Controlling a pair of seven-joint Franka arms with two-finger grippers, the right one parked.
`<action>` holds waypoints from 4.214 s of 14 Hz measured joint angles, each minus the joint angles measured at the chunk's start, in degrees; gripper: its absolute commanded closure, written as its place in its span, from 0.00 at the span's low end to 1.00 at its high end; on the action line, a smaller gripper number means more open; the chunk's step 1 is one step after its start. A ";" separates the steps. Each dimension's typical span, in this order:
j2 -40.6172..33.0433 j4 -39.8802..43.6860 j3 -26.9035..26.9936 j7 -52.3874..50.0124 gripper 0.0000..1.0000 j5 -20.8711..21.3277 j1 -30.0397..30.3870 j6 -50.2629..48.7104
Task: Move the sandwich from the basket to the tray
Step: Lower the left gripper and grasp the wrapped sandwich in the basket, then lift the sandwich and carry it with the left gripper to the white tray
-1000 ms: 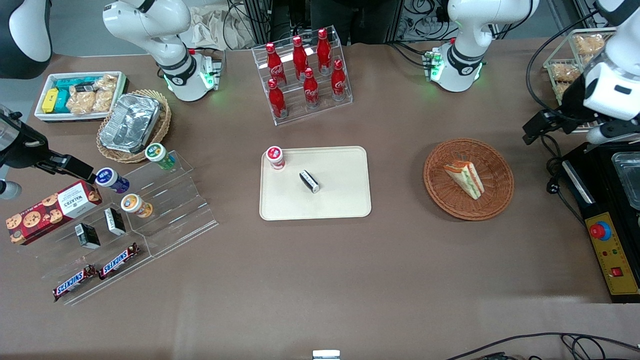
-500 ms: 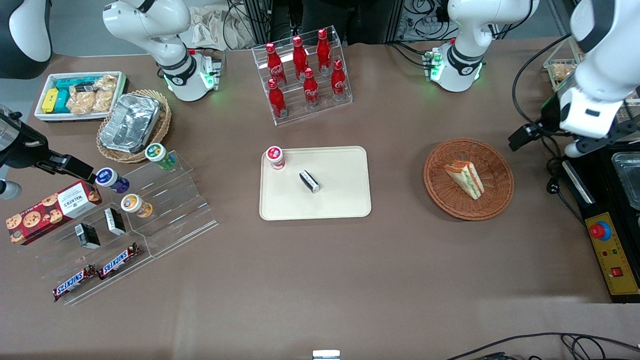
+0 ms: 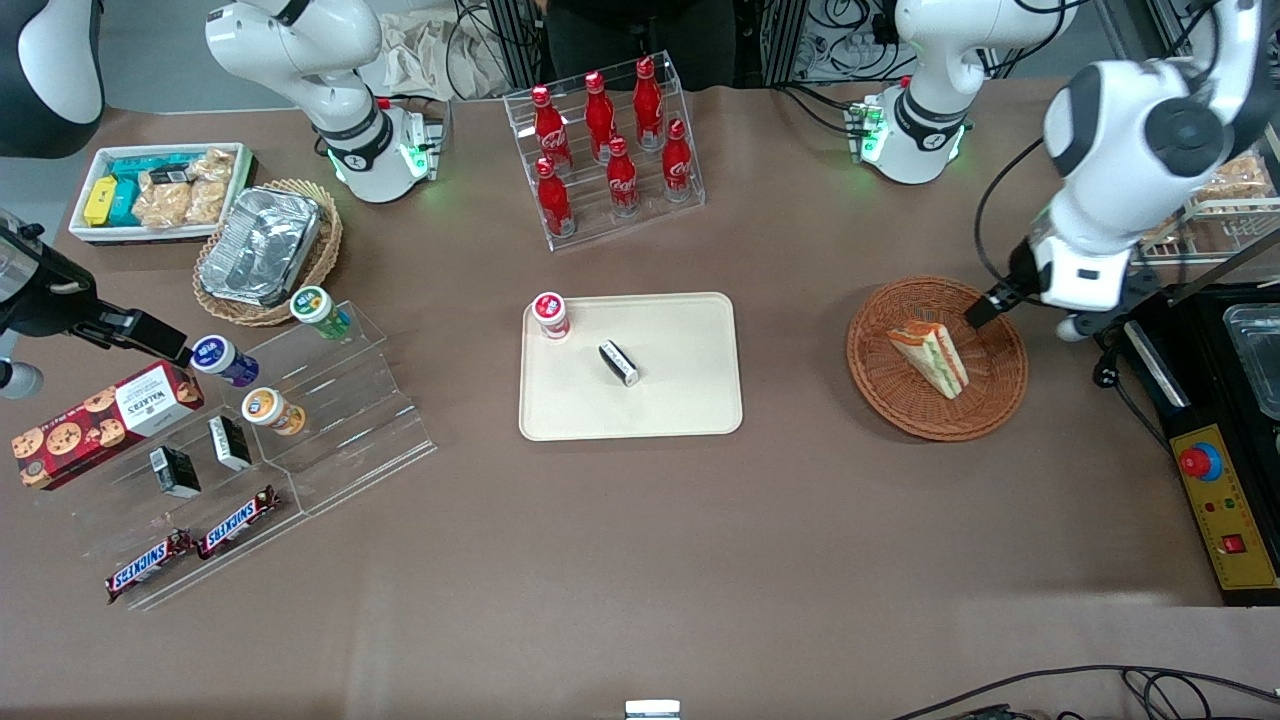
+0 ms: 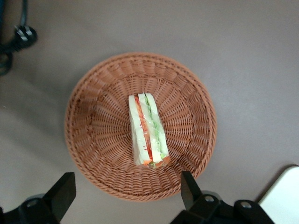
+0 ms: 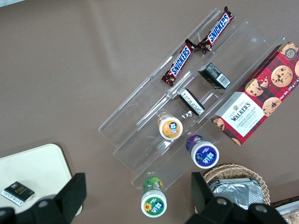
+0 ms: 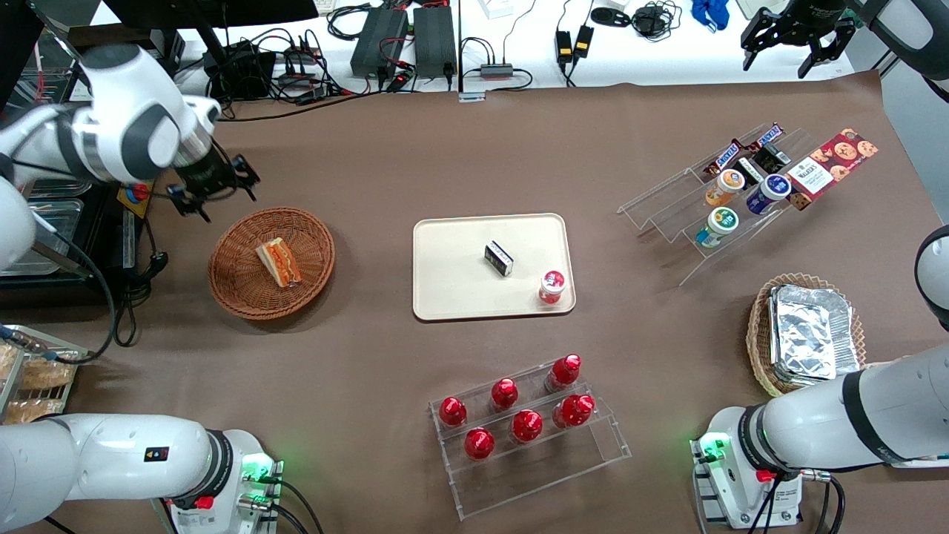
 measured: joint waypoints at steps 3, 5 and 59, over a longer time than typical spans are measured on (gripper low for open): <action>0.31 -6.03 -0.07 -0.87 0.00 0.00 -0.30 6.13; 1.04 -7.54 -0.05 -1.99 0.00 0.00 -0.30 9.00; 7.82 10.83 -18.87 -3.84 1.00 5.15 -11.38 0.76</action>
